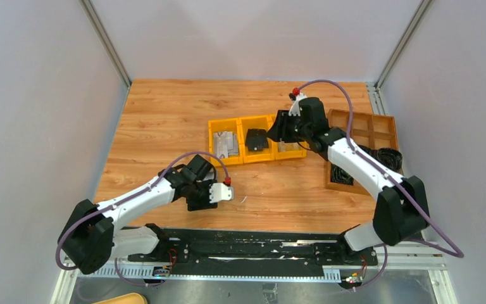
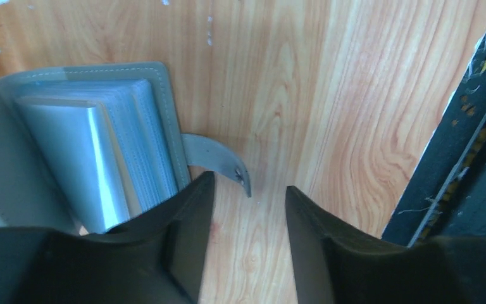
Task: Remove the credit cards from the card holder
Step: Close the card holder at the center of the board, then reset both arms
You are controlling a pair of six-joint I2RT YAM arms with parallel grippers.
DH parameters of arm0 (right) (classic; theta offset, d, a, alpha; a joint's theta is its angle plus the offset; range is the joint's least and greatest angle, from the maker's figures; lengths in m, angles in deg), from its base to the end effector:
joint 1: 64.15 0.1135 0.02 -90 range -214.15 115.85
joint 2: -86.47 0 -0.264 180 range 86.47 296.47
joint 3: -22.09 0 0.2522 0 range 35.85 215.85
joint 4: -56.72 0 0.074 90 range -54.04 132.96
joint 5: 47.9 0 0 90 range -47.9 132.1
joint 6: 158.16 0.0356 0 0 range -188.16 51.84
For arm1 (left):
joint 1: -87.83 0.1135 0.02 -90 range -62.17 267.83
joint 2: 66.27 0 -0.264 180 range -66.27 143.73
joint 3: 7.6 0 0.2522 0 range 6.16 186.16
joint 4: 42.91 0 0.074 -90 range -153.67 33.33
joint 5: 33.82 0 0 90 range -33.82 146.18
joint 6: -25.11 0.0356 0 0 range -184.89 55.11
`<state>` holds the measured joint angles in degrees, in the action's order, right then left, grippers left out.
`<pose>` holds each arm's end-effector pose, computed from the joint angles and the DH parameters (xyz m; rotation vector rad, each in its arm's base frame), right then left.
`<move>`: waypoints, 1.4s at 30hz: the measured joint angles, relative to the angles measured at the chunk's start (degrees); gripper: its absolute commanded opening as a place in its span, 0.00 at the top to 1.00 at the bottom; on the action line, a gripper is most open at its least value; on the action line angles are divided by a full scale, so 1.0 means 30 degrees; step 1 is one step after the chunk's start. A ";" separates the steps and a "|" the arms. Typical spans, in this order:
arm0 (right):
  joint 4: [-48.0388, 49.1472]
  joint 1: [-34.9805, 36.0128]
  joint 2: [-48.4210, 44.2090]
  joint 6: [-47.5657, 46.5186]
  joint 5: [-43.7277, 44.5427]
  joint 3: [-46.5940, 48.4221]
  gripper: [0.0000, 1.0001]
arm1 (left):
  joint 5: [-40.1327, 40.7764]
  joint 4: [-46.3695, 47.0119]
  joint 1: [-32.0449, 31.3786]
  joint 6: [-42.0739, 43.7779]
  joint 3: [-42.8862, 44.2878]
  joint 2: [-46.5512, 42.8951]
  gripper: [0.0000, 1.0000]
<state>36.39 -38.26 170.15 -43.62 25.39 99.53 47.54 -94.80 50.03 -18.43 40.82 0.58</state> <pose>0.2999 0.1569 0.3001 -0.2165 2.1092 0.8365 0.1486 -0.1221 0.1737 1.8940 2.0395 -0.1732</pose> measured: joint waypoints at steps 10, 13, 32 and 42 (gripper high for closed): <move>0.0947 -0.0036 -0.6586 -0.1756 0.6921 -0.5049 0.18 | -0.2565 -0.1508 0.4648 -0.2419 0.6105 -0.1180 0.00; 0.1632 -0.0102 -0.8612 -0.2412 1.0236 -0.7111 0.10 | -0.3920 -0.2055 0.6980 -0.2856 0.7708 -0.1800 0.00; 1.4834 -0.4867 -0.6798 -0.7577 1.9802 -1.6946 0.09 | -0.3577 1.9613 1.4324 -1.1635 -0.7541 -0.3716 0.00; 2.1784 -0.5311 -0.2426 -0.9515 1.5635 -1.7945 0.08 | -0.1858 3.0760 1.4324 -1.4353 -0.9872 -0.0801 0.00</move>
<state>101.74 -54.20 162.87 -72.17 72.30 45.69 41.96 -2.52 93.00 -61.49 11.20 -1.82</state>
